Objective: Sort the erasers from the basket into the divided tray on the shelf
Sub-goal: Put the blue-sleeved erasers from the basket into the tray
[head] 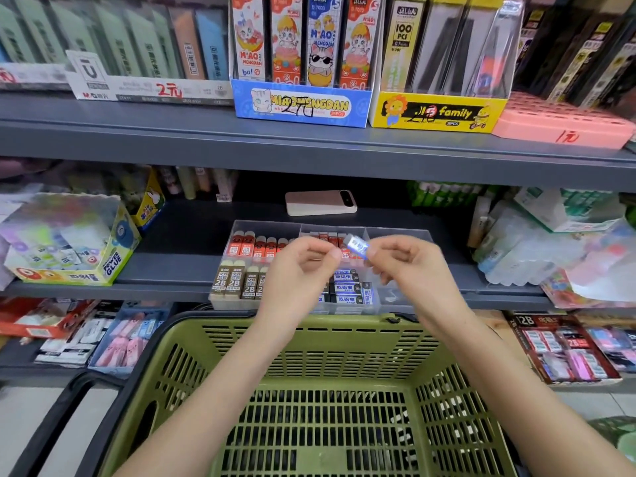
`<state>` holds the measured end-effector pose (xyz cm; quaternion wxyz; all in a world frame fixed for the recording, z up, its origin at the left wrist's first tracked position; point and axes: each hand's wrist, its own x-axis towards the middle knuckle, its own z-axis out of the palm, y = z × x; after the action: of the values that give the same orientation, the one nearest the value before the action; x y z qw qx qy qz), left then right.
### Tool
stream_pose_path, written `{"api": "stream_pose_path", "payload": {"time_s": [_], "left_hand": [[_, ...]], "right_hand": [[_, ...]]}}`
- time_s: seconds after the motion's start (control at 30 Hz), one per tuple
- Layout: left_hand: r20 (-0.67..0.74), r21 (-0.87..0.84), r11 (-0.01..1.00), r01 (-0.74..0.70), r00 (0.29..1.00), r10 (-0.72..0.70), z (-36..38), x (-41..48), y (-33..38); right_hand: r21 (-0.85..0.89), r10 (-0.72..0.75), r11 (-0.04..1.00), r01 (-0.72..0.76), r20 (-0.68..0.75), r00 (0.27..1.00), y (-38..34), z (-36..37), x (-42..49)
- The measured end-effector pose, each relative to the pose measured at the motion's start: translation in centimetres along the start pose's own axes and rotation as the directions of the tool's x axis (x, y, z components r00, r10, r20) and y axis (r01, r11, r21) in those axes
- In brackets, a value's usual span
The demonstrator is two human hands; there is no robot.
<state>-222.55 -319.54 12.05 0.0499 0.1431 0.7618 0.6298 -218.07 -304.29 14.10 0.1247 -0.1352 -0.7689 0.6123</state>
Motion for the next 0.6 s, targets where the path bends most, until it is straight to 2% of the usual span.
{"api": "stream_pose_path", "payload": {"time_s": [0.03, 0.07, 0.1, 0.17, 0.23, 0.33, 0.5, 0.6], "left_hand": [[0.011, 0.318, 0.935, -0.156, 0.987, 0.161, 0.0, -0.1, -0.6], [0.073, 0.54, 0.79, -0.29, 0.951, 0.3, 0.0, -0.2, -1.2], [0.163, 0.65, 0.657, -0.382, 0.914, 0.371, 0.1, -0.3, -1.8], [0.303, 0.718, 0.501, -0.483, 0.865, 0.4, 0.2, -0.8, -2.8], [0.381, 0.751, 0.417, -0.511, 0.852, 0.358, 0.3, -1.2, -3.6], [0.423, 0.782, 0.341, -0.522, 0.846, 0.324, 0.3, -1.5, -4.6], [0.429, 0.783, 0.313, -0.538, 0.831, 0.354, 0.3, -1.6, -5.2], [0.433, 0.776, 0.303, -0.554, 0.816, 0.382, 0.1, -1.7, -5.4]], "right_hand": [[-0.05, 0.012, 0.999, -0.014, -0.043, 0.999, 0.1, -0.4, 0.7], [-0.121, 0.024, 0.992, -0.032, -0.066, 0.998, 0.3, -0.7, 1.5], [-0.206, 0.038, 0.977, -0.051, -0.065, 0.997, 0.5, -0.9, 2.2], [-0.38, 0.052, 0.923, -0.06, -0.031, 0.998, 0.8, -1.1, 3.2], [-0.494, 0.04, 0.869, -0.037, -0.004, 0.999, 1.0, -0.7, 3.9], [-0.592, 0.018, 0.806, -0.013, 0.003, 1.0, 1.1, 0.3, 4.4], [-0.646, 0.011, 0.76, -0.063, -0.084, 0.996, 1.8, 1.0, 4.3], [-0.687, 0.001, 0.726, -0.039, -0.057, 0.998, 2.2, 1.3, 4.2]]}}
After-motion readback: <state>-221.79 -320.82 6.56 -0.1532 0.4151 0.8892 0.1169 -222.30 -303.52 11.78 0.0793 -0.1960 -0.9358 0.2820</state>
